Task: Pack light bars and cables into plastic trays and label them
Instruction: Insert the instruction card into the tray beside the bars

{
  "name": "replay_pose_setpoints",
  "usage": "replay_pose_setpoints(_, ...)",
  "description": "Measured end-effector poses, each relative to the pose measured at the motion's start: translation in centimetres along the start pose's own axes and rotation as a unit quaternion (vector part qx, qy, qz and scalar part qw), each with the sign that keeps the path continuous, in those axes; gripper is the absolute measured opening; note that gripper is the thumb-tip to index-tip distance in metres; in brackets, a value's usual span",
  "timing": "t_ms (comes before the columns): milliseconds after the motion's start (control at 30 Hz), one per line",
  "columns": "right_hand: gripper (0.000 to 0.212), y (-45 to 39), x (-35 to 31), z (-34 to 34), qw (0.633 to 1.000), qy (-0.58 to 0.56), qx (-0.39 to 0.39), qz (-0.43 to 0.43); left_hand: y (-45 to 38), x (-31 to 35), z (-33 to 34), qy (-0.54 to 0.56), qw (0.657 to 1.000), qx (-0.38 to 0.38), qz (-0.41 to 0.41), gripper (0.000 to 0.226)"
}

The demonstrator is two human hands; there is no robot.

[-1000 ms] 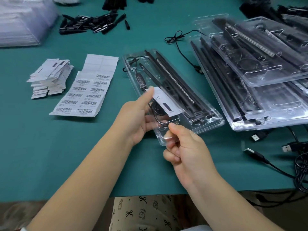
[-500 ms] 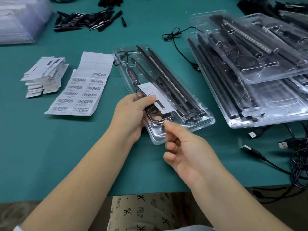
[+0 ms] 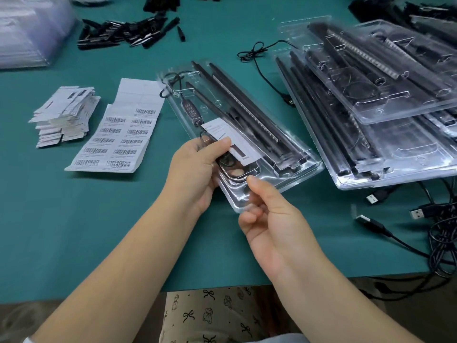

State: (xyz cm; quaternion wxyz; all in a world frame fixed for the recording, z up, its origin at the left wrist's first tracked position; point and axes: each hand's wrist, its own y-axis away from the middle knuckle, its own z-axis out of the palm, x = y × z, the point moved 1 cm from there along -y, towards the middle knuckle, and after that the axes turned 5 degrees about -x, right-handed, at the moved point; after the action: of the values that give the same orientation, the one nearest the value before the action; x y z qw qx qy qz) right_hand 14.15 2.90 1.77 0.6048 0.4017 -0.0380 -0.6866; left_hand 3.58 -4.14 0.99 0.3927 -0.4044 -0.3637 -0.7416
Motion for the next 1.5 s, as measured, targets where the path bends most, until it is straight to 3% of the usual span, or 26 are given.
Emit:
replay_pose_setpoints(133, 0.036, -0.1, 0.1, 0.1, 1.0, 0.007, 0.011, 0.006, 0.2, 0.2, 0.0, -0.018, 0.999, 0.011, 0.024, 0.003)
replay_pose_setpoints(200, 0.04, -0.2, 0.1, 0.3, 0.999, 0.018, 0.034, 0.005, 0.3, 0.2, 0.0, -0.03, 0.999, 0.016, 0.025, 0.015)
replay_pose_setpoints(267, 0.036, -0.3, 0.0, 0.3, 0.999, 0.023, 0.049, 0.0, 0.3, 0.2, 0.1, -0.037, 0.999, 0.018, 0.023, 0.019)
replay_pose_setpoints(367, 0.025, -0.4, 0.0, 0.4, 0.998, 0.029, 0.047, -0.012, 0.4, 0.2, 0.2, -0.034, 0.999, 0.011, 0.021, 0.007)
replay_pose_setpoints(467, 0.031, -0.5, 0.1, 0.2, 0.999, 0.022, 0.032, -0.012, 0.3, 0.1, 0.2, -0.025, 0.999, 0.003, 0.02, 0.004)
replay_pose_setpoints(567, 0.032, -0.4, 0.0, -0.2, 1.0, 0.017, 0.002, -0.002, 0.3, 0.4, 0.1, -0.035, 0.999, 0.011, 0.023, 0.015)
replay_pose_setpoints(633, 0.009, 0.2, -0.3, -0.7, 0.997, 0.047, -0.058, 0.006, 0.3, 0.6, -0.1, -0.041, 0.999, 0.026, 0.022, 0.027)
replay_pose_setpoints(700, 0.025, 1.0, -0.9, -1.7, 0.982, 0.143, -0.113, 0.039, 0.4, 1.0, -0.6, -0.06, 0.997, 0.04, 0.02, 0.029)
replay_pose_setpoints(733, 0.029, 1.4, -1.3, -2.5, 0.962, 0.231, -0.131, 0.058, 0.4, 1.4, -0.9, -0.075, 0.996, 0.042, 0.018, 0.024)
replay_pose_setpoints(833, 0.021, 3.0, -3.2, -3.5, 0.848, 0.486, -0.198, 0.074, 0.6, 3.6, -2.1, -0.1, 0.995, 0.026, 0.004, 0.012)
replay_pose_setpoints(933, 0.032, 4.0, -4.5, -3.8, 0.783, 0.58, -0.222, -0.037, 1.2, 6.5, -4.1, -0.145, 0.989, 0.014, -0.028, 0.012)
replay_pose_setpoints(1033, 0.028, 3.9, -4.5, -3.5, 0.773, 0.591, -0.198, -0.118, 2.2, 7.8, -5.8, -0.217, 0.976, -0.002, -0.036, 0.01)
replay_pose_setpoints(1100, 0.027, 3.0, -4.0, -3.2, 0.803, 0.56, -0.168, -0.118, 2.8, 7.1, -6.0, -0.187, 0.98, -0.005, -0.064, 0.024)
replay_pose_setpoints(1167, 0.043, 2.3, -3.4, -2.5, 0.79, 0.581, -0.159, -0.118, 3.3, 5.7, -5.4, -0.153, 0.985, 0.001, -0.077, 0.033)
replay_pose_setpoints(1200, 0.059, 2.0, -3.0, -2.3, 0.75, 0.629, -0.154, -0.135, 3.4, 4.8, -4.8, -0.134, 0.988, 0.007, -0.072, 0.032)
replay_pose_setpoints(1300, 0.093, 1.6, -1.8, -1.5, 0.56, 0.78, -0.173, -0.221, 3.6, 2.6, -3.2, -0.072, 0.996, -0.008, -0.059, 0.03)
replay_pose_setpoints(1367, 0.101, 1.4, -1.2, -1.2, 0.514, 0.815, -0.172, -0.207, 3.7, 1.8, -3.3, -0.095, 0.991, -0.025, -0.087, 0.039)
replay_pose_setpoints(1500, 0.103, 0.9, -1.3, -1.9, 0.448, 0.857, -0.16, -0.199, 3.7, 2.2, -4.8, -0.371, 0.922, -0.052, -0.098, 0.044)
